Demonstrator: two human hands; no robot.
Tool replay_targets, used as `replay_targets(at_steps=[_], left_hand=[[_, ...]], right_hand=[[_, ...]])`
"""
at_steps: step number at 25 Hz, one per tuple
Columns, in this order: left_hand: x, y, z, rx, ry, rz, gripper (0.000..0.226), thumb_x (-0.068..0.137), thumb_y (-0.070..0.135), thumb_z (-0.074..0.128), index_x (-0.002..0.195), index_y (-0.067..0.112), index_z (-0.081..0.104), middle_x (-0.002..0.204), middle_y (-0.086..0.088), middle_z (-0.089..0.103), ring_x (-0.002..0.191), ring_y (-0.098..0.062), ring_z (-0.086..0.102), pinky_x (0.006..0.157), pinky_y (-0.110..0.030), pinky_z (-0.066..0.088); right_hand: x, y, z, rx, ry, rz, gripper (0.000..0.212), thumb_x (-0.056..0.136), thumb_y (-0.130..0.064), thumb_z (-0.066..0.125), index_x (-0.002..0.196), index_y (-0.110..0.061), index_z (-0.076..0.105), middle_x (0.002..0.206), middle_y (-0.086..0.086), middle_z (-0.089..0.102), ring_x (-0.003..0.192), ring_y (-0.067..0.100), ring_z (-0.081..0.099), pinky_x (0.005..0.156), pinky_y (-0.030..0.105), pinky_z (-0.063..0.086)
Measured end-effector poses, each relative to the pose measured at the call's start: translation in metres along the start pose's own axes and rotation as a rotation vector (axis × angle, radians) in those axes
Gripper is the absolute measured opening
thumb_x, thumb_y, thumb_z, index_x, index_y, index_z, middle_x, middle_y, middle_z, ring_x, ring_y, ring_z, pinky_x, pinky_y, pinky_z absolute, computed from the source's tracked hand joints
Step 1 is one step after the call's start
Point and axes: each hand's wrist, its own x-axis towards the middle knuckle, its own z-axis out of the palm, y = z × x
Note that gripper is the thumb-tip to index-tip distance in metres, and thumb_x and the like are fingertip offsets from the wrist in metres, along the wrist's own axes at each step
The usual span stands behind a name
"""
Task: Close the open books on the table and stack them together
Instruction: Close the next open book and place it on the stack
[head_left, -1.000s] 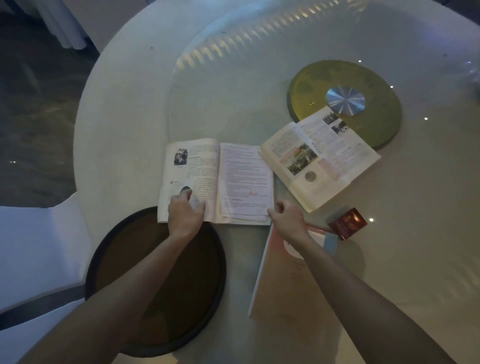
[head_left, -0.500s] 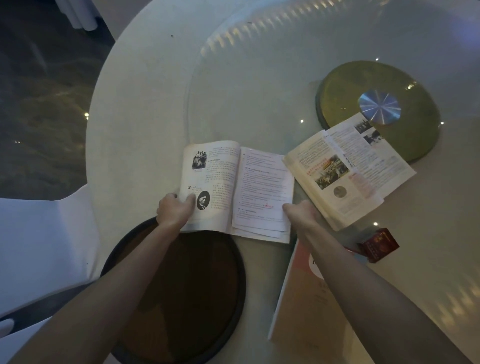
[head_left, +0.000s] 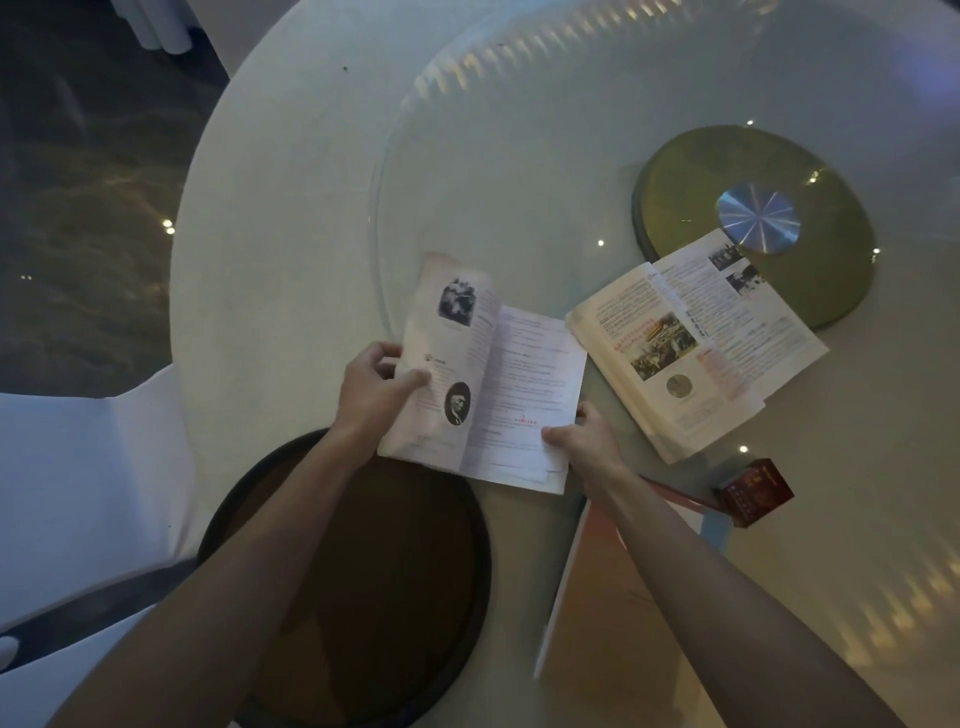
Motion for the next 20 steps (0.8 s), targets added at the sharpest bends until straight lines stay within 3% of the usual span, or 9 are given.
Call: replay_targets(at_steps=[5,10,14,17,20], left_hand=[[-0.027,0.005,0.041,0.135,-0.240,0.113,0.028,0.087,0.022,0.076,0.112,0.019,0.065,0.100,-0.005,0.074,0.086,-0.020,0.075,0.071,-0.037,0.064],[-0.047,-0.002,0.062,0.152,-0.229,0.142,0.025,0.087,0.023,0.075,0.109,0.027,0.064,0.101,0.000,0.069,0.094,-0.021,0.072,0.077,-0.041,0.064],[-0.063,-0.009,0.068,0.180,-0.225,0.174,0.025,0.088,0.028,0.074,0.111,0.025,0.065,0.101,0.007,0.067,0.096,-0.014,0.068,0.077,-0.036,0.060],[-0.073,-0.021,0.077,0.156,-0.334,0.099,0.032,0.089,0.032,0.074,0.118,0.018,0.070,0.105,-0.002,0.073,0.096,-0.016,0.072,0.077,-0.039,0.062],[-0.085,-0.039,0.084,0.103,-0.438,0.005,0.034,0.095,0.026,0.067,0.125,0.009,0.068,0.115,-0.013,0.074,0.097,-0.019,0.073,0.079,-0.033,0.062]], right_hand=[[-0.020,0.013,-0.010,0.069,-0.095,-0.071,0.040,0.089,-0.004,0.072,0.125,-0.015,0.058,0.117,0.009,0.071,0.102,0.028,0.074,0.079,0.042,0.065],[-0.030,0.026,-0.017,0.122,-0.110,-0.088,0.044,0.090,-0.009,0.073,0.132,-0.015,0.060,0.122,0.012,0.073,0.104,0.030,0.075,0.088,0.052,0.064],[-0.043,0.033,-0.018,0.135,-0.110,-0.081,0.026,0.101,-0.033,0.059,0.122,-0.020,0.068,0.116,0.011,0.076,0.099,0.027,0.076,0.078,0.043,0.065],[-0.050,0.035,-0.019,0.228,-0.184,-0.038,0.046,0.101,-0.059,0.046,0.118,-0.026,0.073,0.106,0.010,0.081,0.095,0.028,0.079,0.074,0.042,0.064],[-0.051,0.037,-0.016,0.178,-0.171,-0.056,0.037,0.097,-0.046,0.059,0.120,-0.021,0.072,0.107,0.008,0.081,0.095,0.030,0.079,0.084,0.054,0.064]])
